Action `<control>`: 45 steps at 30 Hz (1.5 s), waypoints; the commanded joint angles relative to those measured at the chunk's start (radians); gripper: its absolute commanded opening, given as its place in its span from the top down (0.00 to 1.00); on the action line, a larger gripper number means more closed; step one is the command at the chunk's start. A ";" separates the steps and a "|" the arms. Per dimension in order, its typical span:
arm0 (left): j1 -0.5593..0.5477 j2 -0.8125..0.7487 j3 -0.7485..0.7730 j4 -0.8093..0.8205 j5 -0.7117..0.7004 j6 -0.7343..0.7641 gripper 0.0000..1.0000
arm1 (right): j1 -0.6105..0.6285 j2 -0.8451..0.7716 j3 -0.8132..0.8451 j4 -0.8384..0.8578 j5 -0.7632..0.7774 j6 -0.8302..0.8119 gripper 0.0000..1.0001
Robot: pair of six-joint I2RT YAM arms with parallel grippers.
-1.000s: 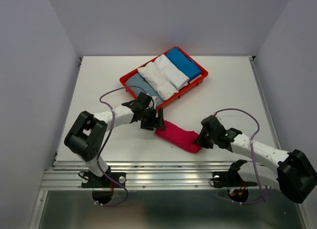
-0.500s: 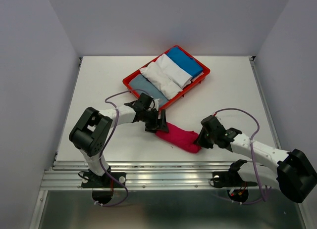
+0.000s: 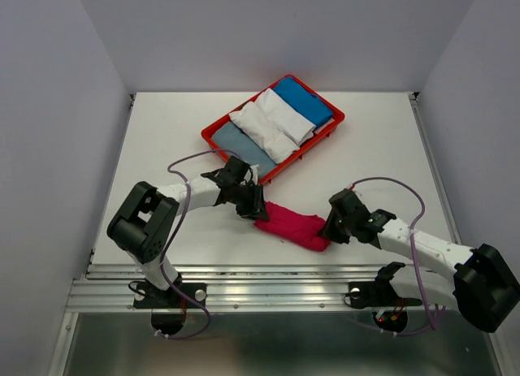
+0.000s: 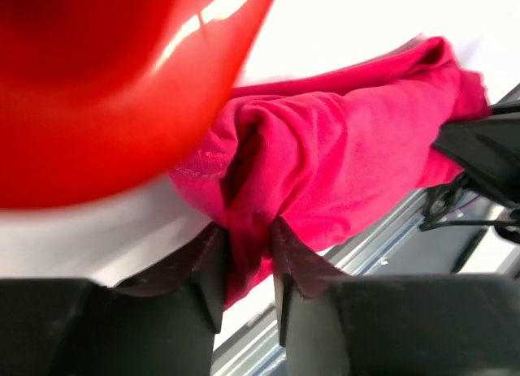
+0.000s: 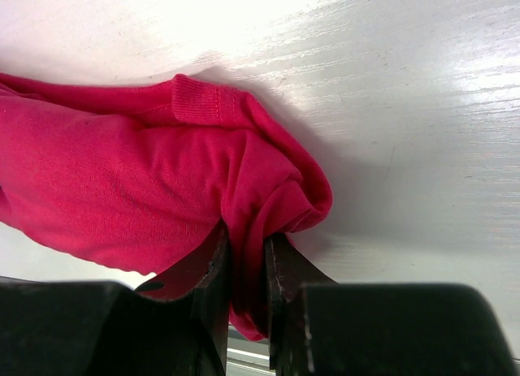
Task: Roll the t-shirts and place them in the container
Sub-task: Pick up the T-shirt from the center of the board.
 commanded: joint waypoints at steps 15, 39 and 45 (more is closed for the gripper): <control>-0.013 -0.196 -0.106 -0.027 -0.031 -0.120 1.00 | 0.007 -0.009 0.060 -0.169 0.041 -0.034 0.18; -0.013 -0.216 -0.122 -0.070 -0.061 -0.091 1.00 | 0.007 0.046 -0.052 0.066 -0.092 0.083 0.99; -0.013 -0.269 -0.064 -0.156 -0.100 -0.083 1.00 | 0.007 -0.044 0.022 -0.038 -0.040 0.015 0.99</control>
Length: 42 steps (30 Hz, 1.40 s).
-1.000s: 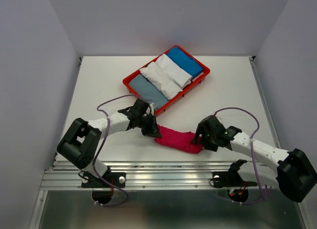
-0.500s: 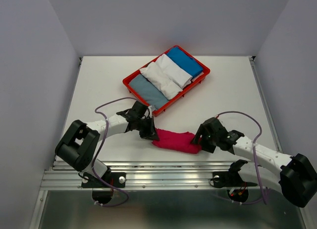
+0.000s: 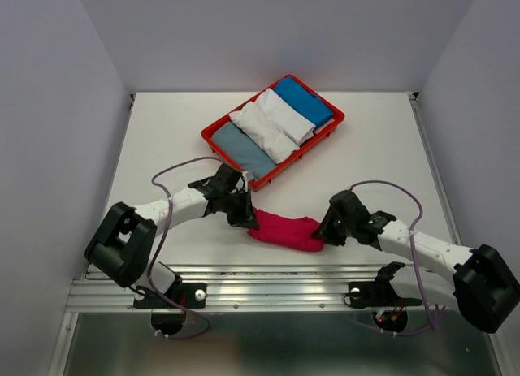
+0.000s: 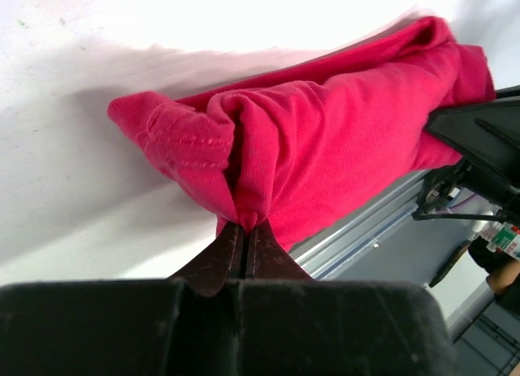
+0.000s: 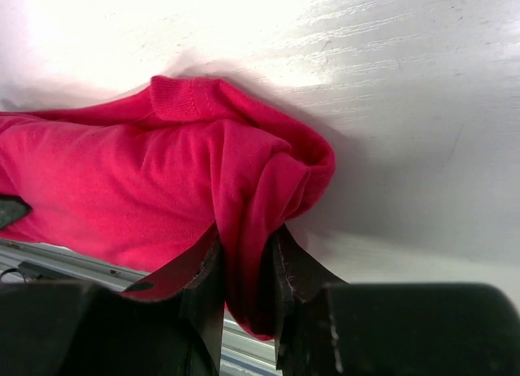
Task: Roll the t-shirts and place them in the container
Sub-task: Pick up the T-shirt from the center of the board, then place the T-shirt in the bin.
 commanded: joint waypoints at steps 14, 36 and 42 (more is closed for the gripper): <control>-0.003 -0.152 0.239 -0.249 -0.109 0.075 1.00 | 0.008 -0.107 0.201 -0.211 0.077 -0.136 0.99; 0.276 0.256 1.063 -0.552 -0.436 0.351 1.00 | 0.017 0.294 0.646 -0.035 0.138 -0.238 0.99; 0.310 0.382 1.215 -0.551 -0.514 0.369 1.00 | 0.028 0.439 0.743 0.039 0.140 -0.237 0.99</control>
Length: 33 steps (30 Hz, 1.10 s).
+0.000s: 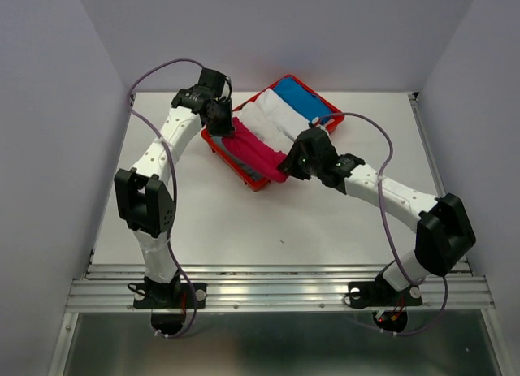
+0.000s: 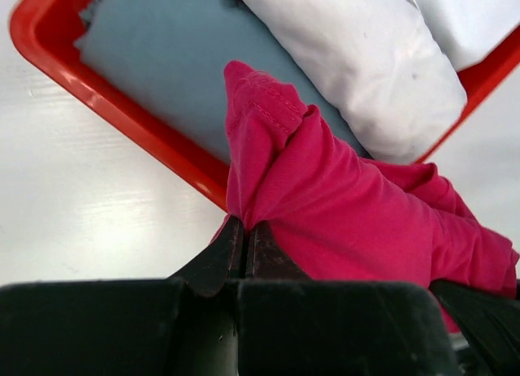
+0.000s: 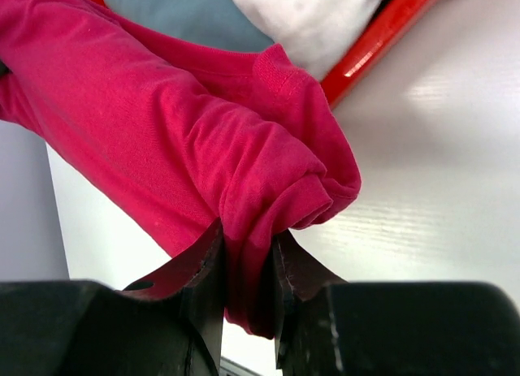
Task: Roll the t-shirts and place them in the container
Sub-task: Place the T-shirt in the bin.
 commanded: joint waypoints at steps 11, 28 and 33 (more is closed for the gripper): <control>0.143 0.225 0.319 0.045 -0.085 0.097 1.00 | 0.029 0.247 0.177 0.044 -0.015 -0.032 0.99; 0.171 0.404 0.354 0.093 -0.059 0.074 1.00 | 0.056 0.354 0.160 0.064 -0.021 -0.019 0.99; 0.185 0.418 0.348 0.097 -0.076 0.065 1.00 | 0.056 0.377 0.160 0.067 -0.024 -0.022 0.99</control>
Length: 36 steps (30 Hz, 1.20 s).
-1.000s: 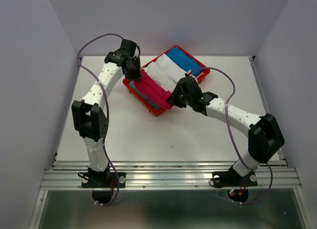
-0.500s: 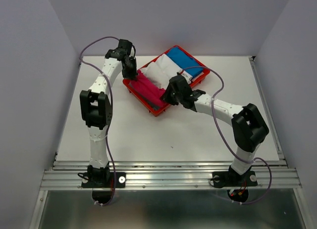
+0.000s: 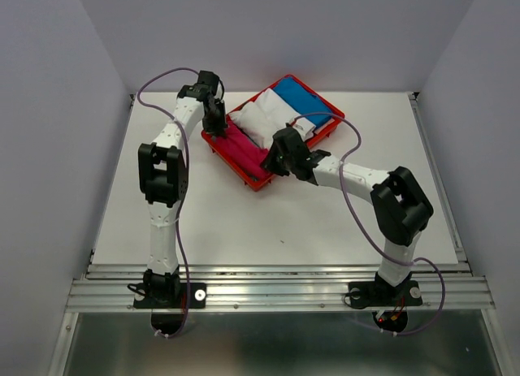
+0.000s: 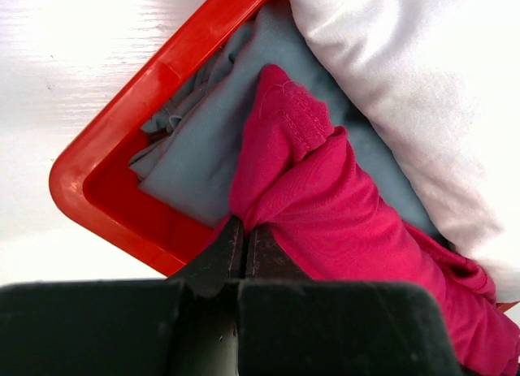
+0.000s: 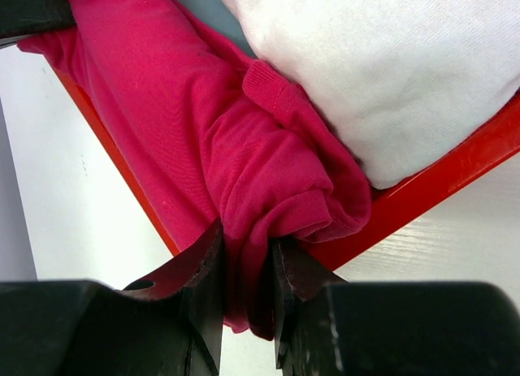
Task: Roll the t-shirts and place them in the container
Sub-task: Place the T-shirt in the bin.
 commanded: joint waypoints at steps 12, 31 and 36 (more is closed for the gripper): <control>0.071 0.009 0.090 0.124 -0.106 -0.014 1.00 | 0.039 0.096 0.057 -0.087 -0.037 -0.030 0.99; 0.080 0.068 0.173 0.060 -0.081 -0.017 0.88 | 0.039 0.057 0.039 -0.130 0.062 -0.067 0.70; 0.078 0.019 0.211 0.034 -0.107 -0.003 0.45 | 0.039 -0.013 0.062 -0.204 0.160 -0.112 0.34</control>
